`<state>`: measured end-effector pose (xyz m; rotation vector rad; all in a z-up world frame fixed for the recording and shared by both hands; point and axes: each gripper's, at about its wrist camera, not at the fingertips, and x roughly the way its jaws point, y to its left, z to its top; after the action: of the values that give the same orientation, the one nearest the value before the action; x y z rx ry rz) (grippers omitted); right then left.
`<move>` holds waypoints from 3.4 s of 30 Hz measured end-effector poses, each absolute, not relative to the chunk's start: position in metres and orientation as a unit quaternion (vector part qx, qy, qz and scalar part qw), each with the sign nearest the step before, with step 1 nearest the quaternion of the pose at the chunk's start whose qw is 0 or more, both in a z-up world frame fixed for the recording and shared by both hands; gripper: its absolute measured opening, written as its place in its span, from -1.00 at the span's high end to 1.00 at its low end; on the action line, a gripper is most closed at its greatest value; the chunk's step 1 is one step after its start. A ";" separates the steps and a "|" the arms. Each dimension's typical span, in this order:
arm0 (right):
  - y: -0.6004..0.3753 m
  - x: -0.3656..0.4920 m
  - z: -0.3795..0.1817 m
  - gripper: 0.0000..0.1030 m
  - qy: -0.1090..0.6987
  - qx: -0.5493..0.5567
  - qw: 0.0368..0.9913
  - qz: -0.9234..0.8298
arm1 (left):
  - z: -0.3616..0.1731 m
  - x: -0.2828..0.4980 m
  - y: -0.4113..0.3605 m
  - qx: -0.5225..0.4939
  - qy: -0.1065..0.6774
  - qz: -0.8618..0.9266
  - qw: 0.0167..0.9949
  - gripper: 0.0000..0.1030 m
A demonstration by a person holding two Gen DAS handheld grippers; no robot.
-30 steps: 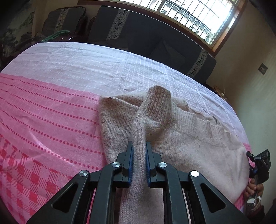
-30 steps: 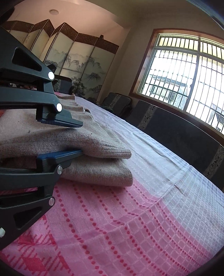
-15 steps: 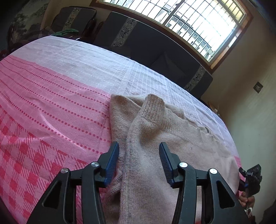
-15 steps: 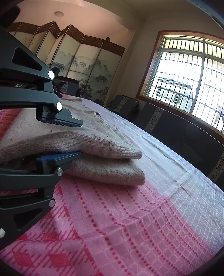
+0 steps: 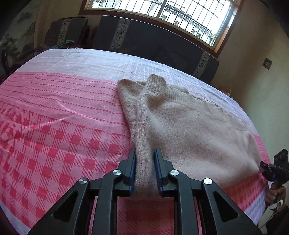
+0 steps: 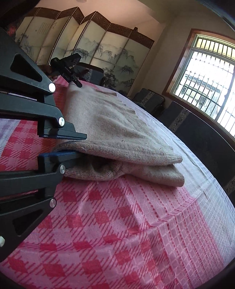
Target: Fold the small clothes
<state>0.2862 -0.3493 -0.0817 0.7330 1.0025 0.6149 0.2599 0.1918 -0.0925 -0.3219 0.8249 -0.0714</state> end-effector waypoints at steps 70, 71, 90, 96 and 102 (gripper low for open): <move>-0.209 0.315 -0.053 -1.00 0.432 -0.083 0.881 0.175 | -0.071 0.318 0.223 -0.132 0.407 -0.050 0.902 -0.87; -0.209 0.315 -0.053 -1.00 0.432 -0.082 0.881 0.175 | -0.072 0.322 0.223 -0.135 0.411 -0.067 0.899 -0.85; -0.208 0.314 -0.053 -1.00 0.431 -0.079 0.881 0.176 | -0.103 0.378 0.237 -0.272 0.457 -0.167 0.830 0.58; -0.212 0.313 -0.052 -1.00 0.430 -0.062 0.882 0.185 | -0.074 0.362 0.216 -0.226 0.425 -0.122 0.868 0.61; -0.216 0.312 -0.049 -1.00 0.427 -0.042 0.882 0.195 | -0.041 0.350 0.187 -0.204 0.398 -0.100 0.889 0.63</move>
<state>0.3122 -0.2159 -0.0494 -0.0881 0.8892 0.4054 0.3500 0.1875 -0.0407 -0.4239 0.8277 -0.2070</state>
